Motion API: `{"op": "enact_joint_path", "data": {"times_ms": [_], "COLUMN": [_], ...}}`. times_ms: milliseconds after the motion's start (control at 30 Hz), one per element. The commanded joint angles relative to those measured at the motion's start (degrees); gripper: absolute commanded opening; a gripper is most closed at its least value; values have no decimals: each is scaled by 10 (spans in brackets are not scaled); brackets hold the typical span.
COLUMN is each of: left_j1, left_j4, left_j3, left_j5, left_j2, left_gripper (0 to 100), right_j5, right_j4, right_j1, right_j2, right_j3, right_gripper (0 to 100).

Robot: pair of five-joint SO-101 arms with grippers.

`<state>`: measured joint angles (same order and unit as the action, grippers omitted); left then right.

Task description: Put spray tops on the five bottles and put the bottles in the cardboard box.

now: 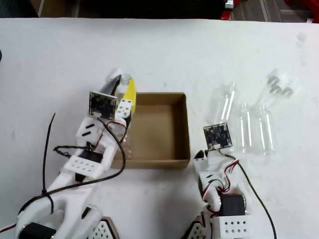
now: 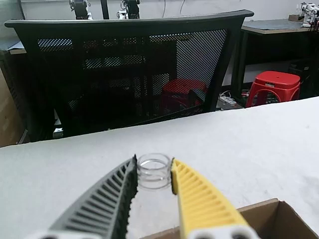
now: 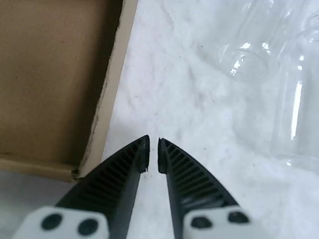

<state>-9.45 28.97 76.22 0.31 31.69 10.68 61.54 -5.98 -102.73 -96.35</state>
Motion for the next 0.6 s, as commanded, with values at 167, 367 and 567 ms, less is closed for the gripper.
{"op": "enact_joint_path", "data": {"times_ms": [167,367,567], "left_j1": [13,18,34], "left_j4": [8,-40,-40], "left_j3": [-11,-16,-16], "left_j5": [-8,-8,-12], "left_j2": [-2,2,4], "left_gripper": [100,166,124], "right_j5": [-2,-2,-2], "right_j4": [2,2,2], "right_j1": [7,7,7], "right_j2": [-4,-4,-4], "right_j3": [-5,-5,-5], "right_gripper": [15,15,15]}}
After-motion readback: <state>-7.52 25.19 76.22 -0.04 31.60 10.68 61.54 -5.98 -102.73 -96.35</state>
